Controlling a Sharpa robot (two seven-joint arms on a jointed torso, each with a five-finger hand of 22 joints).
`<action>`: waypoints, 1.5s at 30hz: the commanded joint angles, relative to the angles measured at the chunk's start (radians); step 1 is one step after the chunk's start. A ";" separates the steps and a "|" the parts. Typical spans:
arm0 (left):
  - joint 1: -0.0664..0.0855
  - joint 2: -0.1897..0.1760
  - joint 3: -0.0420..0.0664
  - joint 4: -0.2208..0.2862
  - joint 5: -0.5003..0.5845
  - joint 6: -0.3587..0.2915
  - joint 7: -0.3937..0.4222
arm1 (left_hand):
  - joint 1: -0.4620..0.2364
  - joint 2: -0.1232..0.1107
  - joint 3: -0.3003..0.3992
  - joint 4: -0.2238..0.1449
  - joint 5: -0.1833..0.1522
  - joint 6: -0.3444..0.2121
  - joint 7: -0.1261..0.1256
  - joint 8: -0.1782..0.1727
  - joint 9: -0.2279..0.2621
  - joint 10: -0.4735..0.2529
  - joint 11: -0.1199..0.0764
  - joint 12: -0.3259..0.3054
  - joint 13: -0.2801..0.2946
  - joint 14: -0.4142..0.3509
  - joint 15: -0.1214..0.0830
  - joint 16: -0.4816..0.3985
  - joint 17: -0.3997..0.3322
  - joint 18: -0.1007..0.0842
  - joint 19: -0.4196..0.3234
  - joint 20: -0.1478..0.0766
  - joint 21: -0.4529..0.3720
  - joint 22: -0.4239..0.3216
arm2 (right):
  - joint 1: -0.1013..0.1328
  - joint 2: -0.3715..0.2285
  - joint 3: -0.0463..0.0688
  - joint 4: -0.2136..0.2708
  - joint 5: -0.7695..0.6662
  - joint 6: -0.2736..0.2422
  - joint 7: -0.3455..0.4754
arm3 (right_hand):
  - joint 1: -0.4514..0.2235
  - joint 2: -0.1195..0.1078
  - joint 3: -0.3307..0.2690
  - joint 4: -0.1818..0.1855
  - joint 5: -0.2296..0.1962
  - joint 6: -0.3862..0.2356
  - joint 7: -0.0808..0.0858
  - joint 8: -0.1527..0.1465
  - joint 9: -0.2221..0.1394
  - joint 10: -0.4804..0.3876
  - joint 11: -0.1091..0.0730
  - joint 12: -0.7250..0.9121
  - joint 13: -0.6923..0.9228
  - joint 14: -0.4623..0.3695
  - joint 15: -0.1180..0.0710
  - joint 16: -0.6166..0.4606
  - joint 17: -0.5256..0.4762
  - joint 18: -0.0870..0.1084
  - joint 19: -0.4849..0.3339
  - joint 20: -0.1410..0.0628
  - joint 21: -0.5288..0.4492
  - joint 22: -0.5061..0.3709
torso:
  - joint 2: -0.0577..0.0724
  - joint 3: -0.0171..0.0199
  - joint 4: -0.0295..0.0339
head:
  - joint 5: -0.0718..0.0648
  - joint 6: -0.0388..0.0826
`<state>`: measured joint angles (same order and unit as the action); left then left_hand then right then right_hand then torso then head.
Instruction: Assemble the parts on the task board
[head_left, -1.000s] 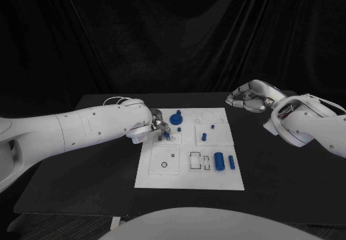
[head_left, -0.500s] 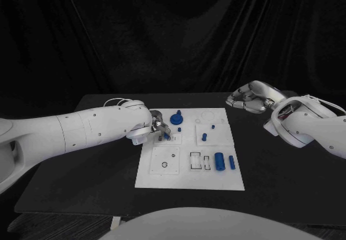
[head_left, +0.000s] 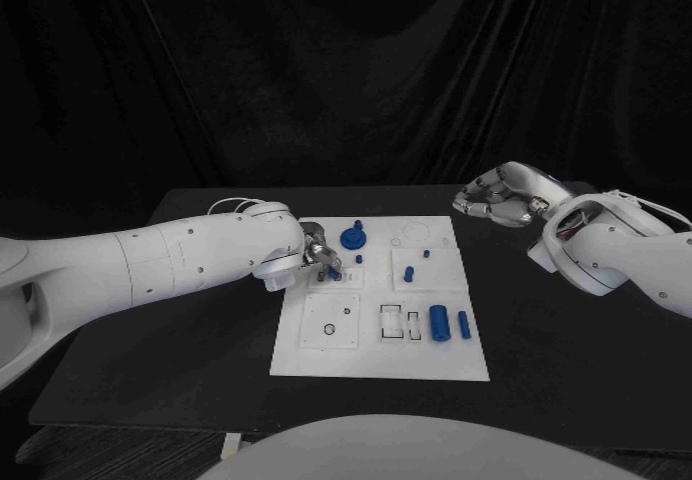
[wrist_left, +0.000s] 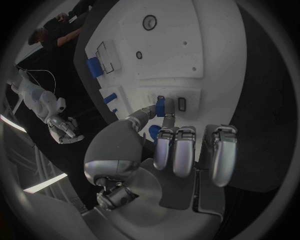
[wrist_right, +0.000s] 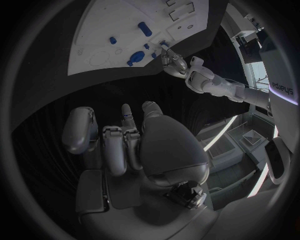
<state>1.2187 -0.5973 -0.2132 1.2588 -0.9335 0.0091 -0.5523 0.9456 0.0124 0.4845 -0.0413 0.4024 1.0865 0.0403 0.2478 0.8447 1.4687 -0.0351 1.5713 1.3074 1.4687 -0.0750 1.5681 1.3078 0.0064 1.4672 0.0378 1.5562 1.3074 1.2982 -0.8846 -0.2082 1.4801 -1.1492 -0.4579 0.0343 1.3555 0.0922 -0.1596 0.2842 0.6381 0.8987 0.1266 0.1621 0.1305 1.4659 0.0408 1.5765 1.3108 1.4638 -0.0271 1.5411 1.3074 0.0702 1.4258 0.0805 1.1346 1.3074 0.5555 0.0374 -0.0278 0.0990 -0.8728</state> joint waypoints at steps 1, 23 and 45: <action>-0.005 0.003 0.000 -0.002 0.007 0.003 0.013 | 0.001 0.012 0.003 0.003 0.002 -0.002 -0.009 -0.006 -0.001 0.102 -0.001 -0.001 0.263 0.102 -0.004 0.003 0.263 0.001 0.083 -0.004 -0.007 0.252 | -0.002 0.001 0.001 -0.002 -0.005 0.008 -0.013 | 0.005 0.001 0.006 -0.002 0.004 -0.005 0.003 -0.004 -0.002 0.105 0.006 -0.006 0.260 0.095 0.003 -0.006 0.222 0.019 -0.009 0.001 -0.003 0.143 | 0.000 0.0000 -0.0001 | 0.000 0.000; -0.011 0.012 0.000 -0.006 0.007 0.020 0.025 | 0.002 0.016 0.007 0.008 -0.012 -0.004 -0.007 -0.009 0.001 0.102 0.000 -0.001 0.263 0.102 -0.003 0.003 0.263 0.002 0.079 -0.003 -0.012 0.249 | -0.005 0.005 0.001 -0.007 -0.005 0.017 -0.017 | 0.007 0.001 0.008 -0.001 0.005 -0.004 0.004 -0.003 -0.002 0.105 0.007 -0.006 0.260 0.095 0.003 -0.006 0.222 0.020 -0.009 0.001 -0.004 0.143 | 0.000 -0.0006 0.0000 | -0.002 0.000; -0.011 0.009 0.000 -0.014 0.007 0.031 0.021 | 0.008 0.017 0.011 0.006 -0.017 -0.005 -0.007 -0.010 0.004 0.102 0.000 -0.001 0.263 0.102 -0.003 0.003 0.263 0.003 0.078 -0.002 -0.013 0.248 | -0.006 0.008 0.001 -0.009 -0.005 0.026 -0.025 | 0.009 0.002 0.009 -0.002 0.005 -0.004 0.004 -0.003 -0.002 0.105 0.008 -0.006 0.260 0.095 0.004 -0.007 0.221 0.020 -0.010 0.001 -0.006 0.142 | 0.000 0.0000 -0.0004 | 0.003 0.000</action>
<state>1.2122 -0.5885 -0.2113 1.2476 -0.9311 0.0260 -0.5357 0.9472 0.0220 0.4885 -0.0343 0.3920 1.0848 0.0384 0.2408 0.8470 1.4686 -0.0350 1.5713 1.3074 1.4687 -0.0750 1.5681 1.3075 0.0063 1.4671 0.0378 1.5481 1.3073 1.2941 -0.8772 -0.2084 1.4713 -1.1492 -0.4395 0.0286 1.3552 0.0919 -0.1569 0.2813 0.6381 0.8988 0.1266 0.1623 0.1298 1.4659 0.0408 1.5761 1.3100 1.4638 -0.0270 1.5413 1.3074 0.0701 1.4221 0.0842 1.1346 1.3080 0.5553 0.0373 -0.0282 0.1019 -0.8728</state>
